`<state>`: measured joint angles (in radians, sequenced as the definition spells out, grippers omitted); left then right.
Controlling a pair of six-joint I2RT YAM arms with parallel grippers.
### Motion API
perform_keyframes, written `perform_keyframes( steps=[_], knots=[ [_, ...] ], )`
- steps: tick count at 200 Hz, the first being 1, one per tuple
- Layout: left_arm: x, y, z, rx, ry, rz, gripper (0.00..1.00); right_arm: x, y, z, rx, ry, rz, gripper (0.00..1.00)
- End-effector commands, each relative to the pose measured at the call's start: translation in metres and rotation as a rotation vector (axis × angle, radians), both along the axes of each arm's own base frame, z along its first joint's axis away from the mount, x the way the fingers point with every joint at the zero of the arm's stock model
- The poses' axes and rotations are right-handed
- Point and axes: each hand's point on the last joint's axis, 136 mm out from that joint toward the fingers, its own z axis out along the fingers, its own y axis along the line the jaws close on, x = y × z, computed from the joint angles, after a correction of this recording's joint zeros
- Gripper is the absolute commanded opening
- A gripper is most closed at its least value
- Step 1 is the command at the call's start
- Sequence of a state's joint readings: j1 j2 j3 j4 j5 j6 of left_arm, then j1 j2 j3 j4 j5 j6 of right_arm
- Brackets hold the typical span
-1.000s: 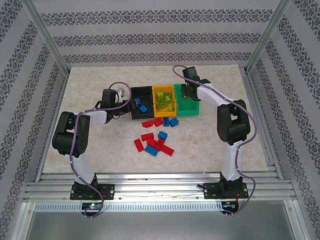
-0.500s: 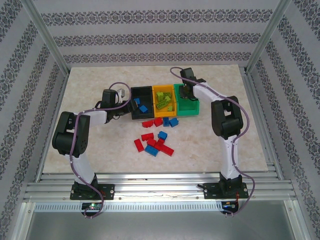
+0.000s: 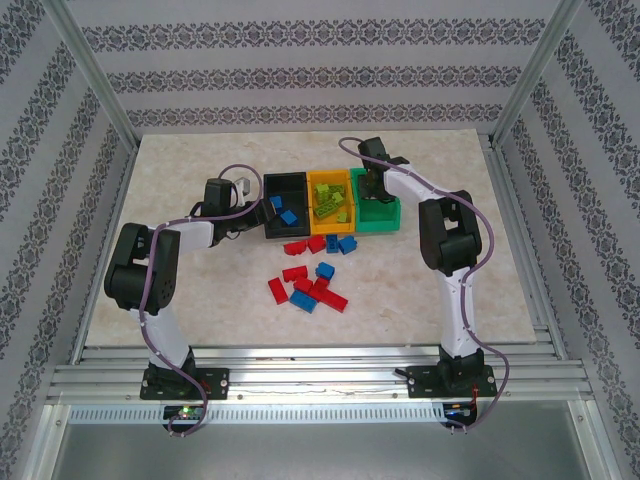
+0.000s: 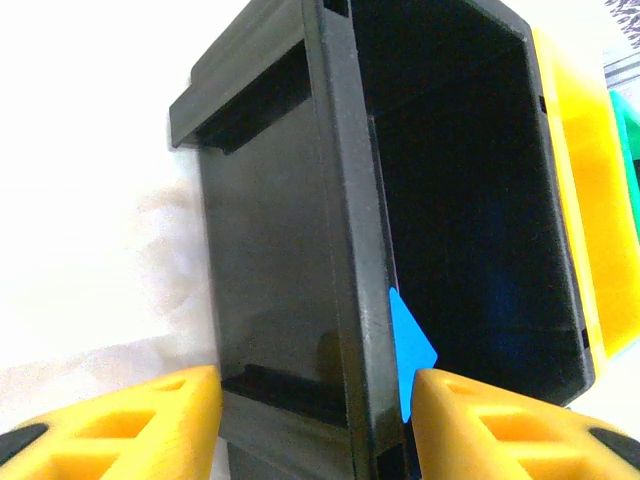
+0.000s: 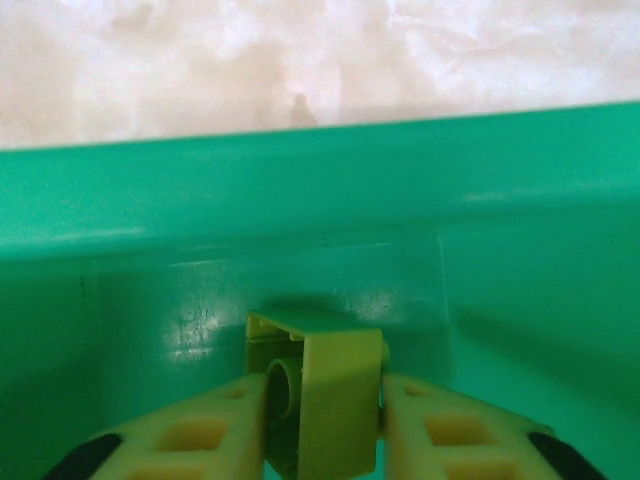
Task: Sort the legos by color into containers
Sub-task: Pick up the lego from the container, then place the lego in the container.
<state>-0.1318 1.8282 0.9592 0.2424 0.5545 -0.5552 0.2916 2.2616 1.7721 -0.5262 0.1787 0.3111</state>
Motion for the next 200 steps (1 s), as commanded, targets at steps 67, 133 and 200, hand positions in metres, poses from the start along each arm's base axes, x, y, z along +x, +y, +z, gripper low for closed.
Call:
perform_keyframes(
  steps=[67,133,200],
  knots=[
    [-0.007,-0.005,0.027,-0.021,-0.038,-0.016,0.53,-0.017,-0.001,0.058,0.024,-0.09,0.003,0.09],
    [-0.011,0.001,0.059,-0.003,-0.095,0.007,0.57,-0.063,0.05,0.127,0.1,-0.201,0.187,0.12],
    [-0.062,0.007,0.06,0.023,-0.057,-0.013,0.6,-0.062,0.1,0.106,0.168,-0.165,0.279,0.44]
  ],
)
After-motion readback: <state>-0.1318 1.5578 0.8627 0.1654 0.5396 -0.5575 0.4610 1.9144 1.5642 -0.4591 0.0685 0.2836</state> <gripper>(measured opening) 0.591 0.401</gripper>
